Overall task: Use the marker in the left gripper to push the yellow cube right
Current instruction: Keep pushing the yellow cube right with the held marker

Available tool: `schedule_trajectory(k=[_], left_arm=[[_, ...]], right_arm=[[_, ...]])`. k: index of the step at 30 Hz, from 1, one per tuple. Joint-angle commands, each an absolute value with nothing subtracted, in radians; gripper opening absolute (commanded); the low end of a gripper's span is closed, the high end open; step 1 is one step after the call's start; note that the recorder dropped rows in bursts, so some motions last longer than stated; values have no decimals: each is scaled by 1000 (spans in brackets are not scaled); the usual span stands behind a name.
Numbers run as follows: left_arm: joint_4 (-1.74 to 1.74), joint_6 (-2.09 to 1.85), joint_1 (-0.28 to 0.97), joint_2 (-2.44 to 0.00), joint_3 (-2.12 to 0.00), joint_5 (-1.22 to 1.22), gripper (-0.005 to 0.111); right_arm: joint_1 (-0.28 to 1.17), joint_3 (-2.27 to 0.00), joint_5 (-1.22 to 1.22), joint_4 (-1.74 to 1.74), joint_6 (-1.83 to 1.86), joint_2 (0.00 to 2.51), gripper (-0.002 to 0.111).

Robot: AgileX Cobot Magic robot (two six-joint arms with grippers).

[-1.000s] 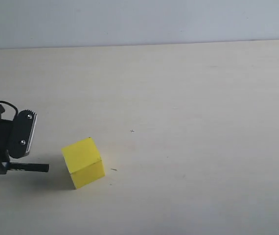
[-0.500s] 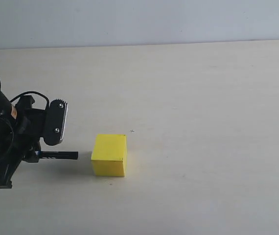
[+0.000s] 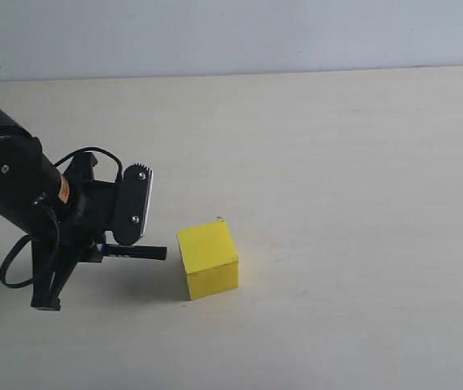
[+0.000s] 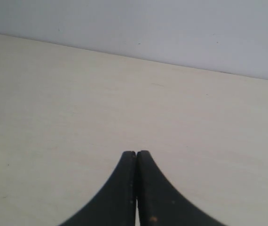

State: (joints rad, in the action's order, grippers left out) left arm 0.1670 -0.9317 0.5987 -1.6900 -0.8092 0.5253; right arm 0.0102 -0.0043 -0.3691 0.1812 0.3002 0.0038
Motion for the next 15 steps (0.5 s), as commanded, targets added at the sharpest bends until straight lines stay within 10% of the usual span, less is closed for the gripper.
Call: schedule_trajectory(k=[1, 15], left_arm=[[175, -907, 576, -1689, -814, 571, 0], [94, -917, 647, -1720, -859, 414, 0]], right_arm=[[12, 0, -358, 183, 302, 0, 0], [12, 0, -358, 183, 302, 0, 0]])
